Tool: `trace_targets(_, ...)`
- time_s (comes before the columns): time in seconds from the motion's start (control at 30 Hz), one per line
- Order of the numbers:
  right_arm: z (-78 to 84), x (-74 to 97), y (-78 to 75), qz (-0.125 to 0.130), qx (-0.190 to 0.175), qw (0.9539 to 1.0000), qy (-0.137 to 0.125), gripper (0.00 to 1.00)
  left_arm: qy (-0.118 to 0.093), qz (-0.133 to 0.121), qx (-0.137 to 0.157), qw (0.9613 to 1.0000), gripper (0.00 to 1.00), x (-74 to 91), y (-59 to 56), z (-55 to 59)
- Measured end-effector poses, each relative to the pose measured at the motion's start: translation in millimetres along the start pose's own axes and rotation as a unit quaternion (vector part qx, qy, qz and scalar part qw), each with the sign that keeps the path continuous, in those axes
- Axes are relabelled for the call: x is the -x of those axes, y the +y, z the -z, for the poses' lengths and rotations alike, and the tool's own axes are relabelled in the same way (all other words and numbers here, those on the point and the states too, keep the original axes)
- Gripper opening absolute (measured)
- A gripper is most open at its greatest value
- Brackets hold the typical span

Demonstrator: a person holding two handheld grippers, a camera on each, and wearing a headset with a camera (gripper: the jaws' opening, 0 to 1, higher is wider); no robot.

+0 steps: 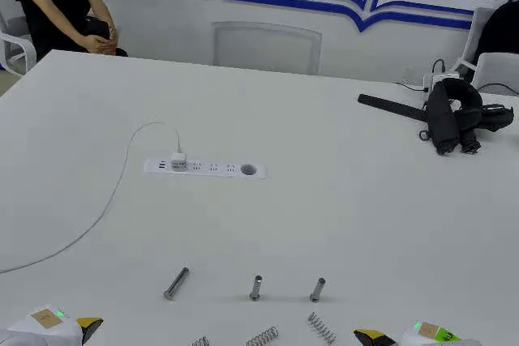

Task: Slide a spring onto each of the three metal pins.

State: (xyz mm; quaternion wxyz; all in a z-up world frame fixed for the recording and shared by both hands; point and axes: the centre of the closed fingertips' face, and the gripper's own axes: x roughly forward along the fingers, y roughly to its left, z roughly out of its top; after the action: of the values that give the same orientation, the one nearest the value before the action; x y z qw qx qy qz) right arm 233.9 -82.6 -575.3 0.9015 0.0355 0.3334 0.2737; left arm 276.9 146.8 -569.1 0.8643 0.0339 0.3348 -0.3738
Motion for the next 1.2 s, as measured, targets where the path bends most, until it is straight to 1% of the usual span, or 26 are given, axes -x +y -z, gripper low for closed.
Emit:
trace_targets(0.33,3.0,-0.3,0.6,-0.002,-0.001,1.0,0.004,0.94,0.005,-0.001,-0.003,1.0,0.91,-6.1,7.8,-3.9)
trace_targets(0.53,3.8,0.5,-1.4,0.0,-0.005,1.0,0.003,0.94,0.006,0.001,-0.006,1.0,0.9,-11.6,9.2,-7.7)
trace_targets(0.77,7.7,0.6,-2.3,0.0,-0.011,0.9999,0.004,0.94,0.011,0.006,-0.009,0.9999,0.9,-24.1,11.8,-9.5)
trace_targets(0.93,10.9,0.6,-0.6,-0.003,-0.014,0.9999,0.009,0.93,0.013,0.009,-0.013,0.9998,0.9,-34.1,16.3,-13.1)
trace_targets(1.0,11.9,0.1,-0.3,-0.003,-0.013,0.9999,0.011,0.93,0.018,0.01,-0.019,0.9996,0.9,-38.6,18.5,-13.0)
trace_targets(1.13,13.4,-0.6,1.5,-0.006,-0.012,0.9998,0.012,0.93,0.022,0.012,-0.022,0.9994,0.89,-45.3,21.7,-15.7)
trace_targets(1.2,15.3,-0.8,1.2,-0.006,-0.012,0.9998,0.015,0.93,0.023,0.013,-0.024,0.9994,0.89,-50.7,25.8,-16.9)
